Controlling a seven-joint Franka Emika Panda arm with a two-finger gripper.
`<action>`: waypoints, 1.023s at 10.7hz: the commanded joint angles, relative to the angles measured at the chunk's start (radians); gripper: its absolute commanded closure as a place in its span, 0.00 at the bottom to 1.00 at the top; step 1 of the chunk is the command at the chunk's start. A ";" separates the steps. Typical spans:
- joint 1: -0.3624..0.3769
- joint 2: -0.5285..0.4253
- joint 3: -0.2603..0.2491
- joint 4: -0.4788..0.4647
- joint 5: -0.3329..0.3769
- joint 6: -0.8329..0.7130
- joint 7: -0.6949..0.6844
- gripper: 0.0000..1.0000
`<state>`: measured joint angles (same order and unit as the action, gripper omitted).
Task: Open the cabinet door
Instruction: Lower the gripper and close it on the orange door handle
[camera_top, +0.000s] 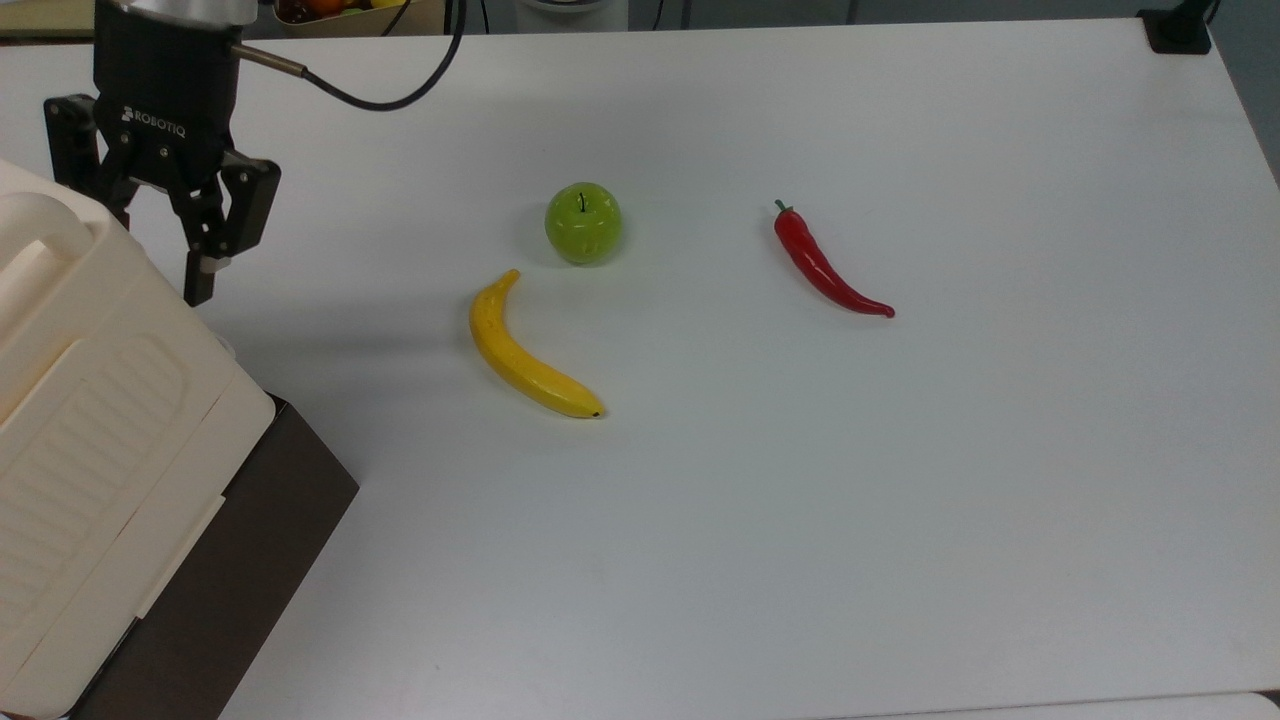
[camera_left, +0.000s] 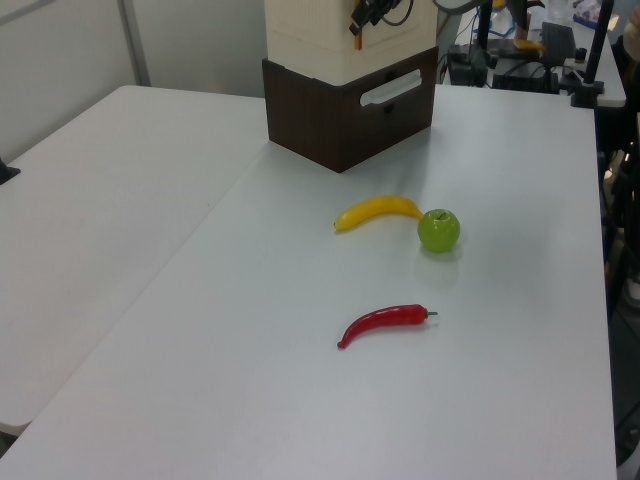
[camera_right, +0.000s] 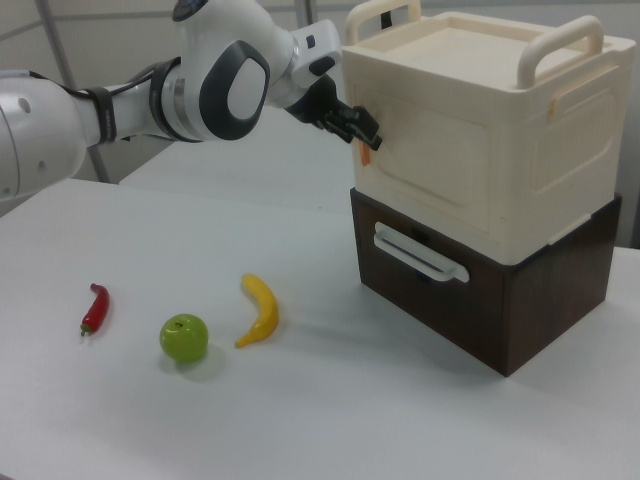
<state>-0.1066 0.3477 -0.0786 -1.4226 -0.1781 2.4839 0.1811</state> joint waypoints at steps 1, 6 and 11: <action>0.001 0.017 0.000 0.013 -0.032 0.016 0.014 0.57; 0.002 0.014 0.002 0.011 -0.032 0.013 0.014 0.78; 0.005 0.007 0.002 0.007 -0.029 0.000 0.015 0.87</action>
<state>-0.1013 0.3559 -0.0735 -1.4226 -0.1880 2.4834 0.1826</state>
